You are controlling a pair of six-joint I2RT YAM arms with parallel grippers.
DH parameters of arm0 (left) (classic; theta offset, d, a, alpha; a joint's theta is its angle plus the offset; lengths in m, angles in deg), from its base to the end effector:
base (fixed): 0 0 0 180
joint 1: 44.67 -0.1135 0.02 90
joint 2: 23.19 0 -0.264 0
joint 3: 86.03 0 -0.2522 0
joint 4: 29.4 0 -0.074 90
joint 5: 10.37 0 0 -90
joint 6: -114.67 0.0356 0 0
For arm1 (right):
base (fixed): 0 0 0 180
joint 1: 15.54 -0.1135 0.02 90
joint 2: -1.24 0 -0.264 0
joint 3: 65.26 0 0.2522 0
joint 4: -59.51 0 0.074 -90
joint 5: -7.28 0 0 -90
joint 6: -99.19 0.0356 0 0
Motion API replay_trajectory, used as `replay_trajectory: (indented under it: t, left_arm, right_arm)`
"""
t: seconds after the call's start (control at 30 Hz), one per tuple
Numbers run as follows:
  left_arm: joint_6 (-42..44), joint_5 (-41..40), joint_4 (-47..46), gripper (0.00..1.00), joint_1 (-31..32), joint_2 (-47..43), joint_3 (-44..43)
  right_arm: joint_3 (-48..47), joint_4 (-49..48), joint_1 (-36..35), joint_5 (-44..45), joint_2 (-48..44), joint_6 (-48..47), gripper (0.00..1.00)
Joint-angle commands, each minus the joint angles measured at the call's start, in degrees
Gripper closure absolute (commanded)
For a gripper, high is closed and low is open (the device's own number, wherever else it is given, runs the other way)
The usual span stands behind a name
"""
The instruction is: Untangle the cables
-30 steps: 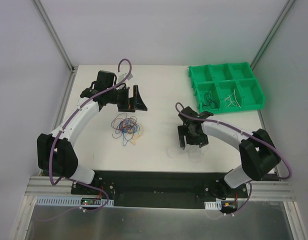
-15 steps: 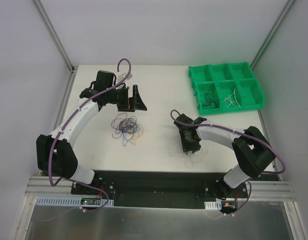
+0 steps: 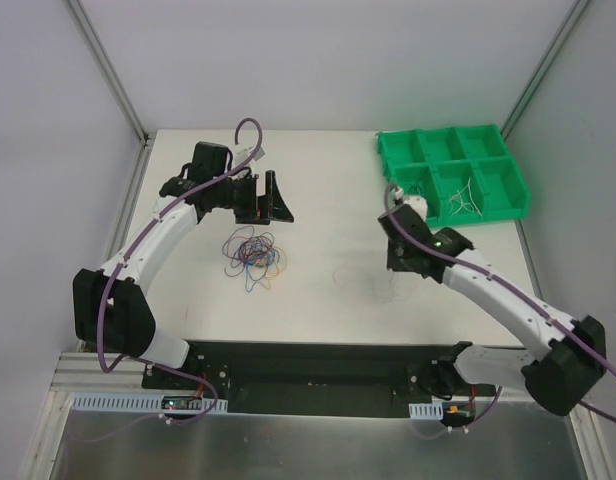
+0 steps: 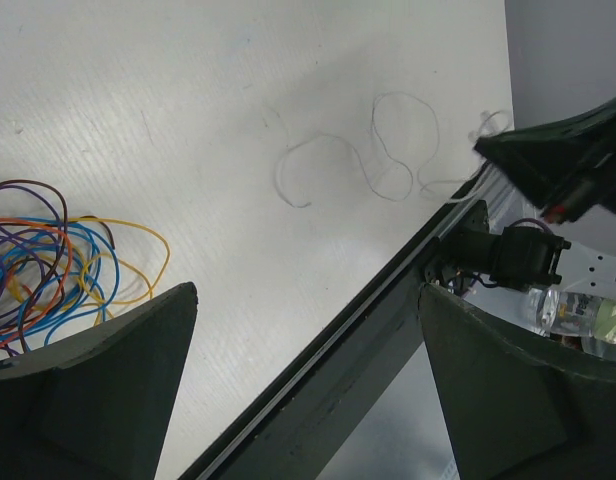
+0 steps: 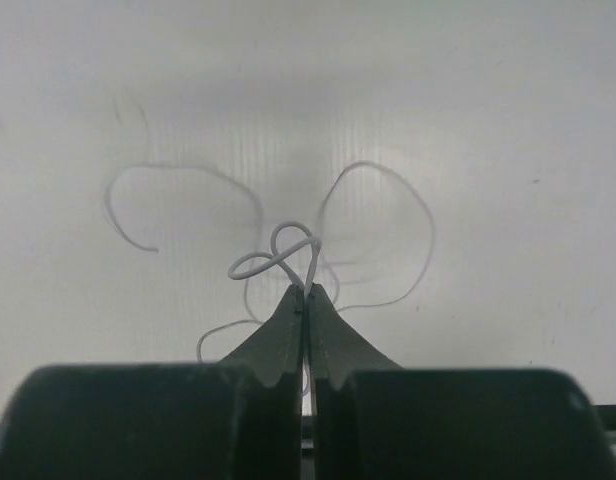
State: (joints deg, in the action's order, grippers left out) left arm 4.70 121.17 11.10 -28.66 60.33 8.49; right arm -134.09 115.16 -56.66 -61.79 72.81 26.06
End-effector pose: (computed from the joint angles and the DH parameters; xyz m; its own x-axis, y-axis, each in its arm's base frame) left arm 0.3020 -0.1112 0.3217 -0.8037 -0.0353 -0.5940 0.4581 0.6004 -0.6555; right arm 0.1927 0.1513 0.2606 -0.7513 -0.2960 -0.5899 -0.2666 0.9537 -0.1390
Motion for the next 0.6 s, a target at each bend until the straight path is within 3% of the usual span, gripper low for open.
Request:
replay_trajectory:
  t: [0.0,0.13,0.3,0.57]
  left_arm:
    - [0.3,1.1,-1.2,0.09,-0.9,-1.1,0.0]
    - [0.2,1.4,-1.3,0.09,-0.9,-1.3,0.0]
    - [0.0,1.6,-1.5,0.09,-0.9,-1.6,0.3]
    - [0.2,1.9,-1.6,0.08,-1.0,-1.5,0.3]
  right_arm:
    - [-8.0,5.5,6.8,8.2,-6.5,-2.2,1.00]
    - [-17.3,5.2,17.1,5.4,-6.3,-7.3,1.00]
    - [-33.5,5.0,24.9,3.6,-1.0,-13.6,1.00]
    - [-65.3,6.1,32.1,-1.5,11.6,-16.5,1.00]
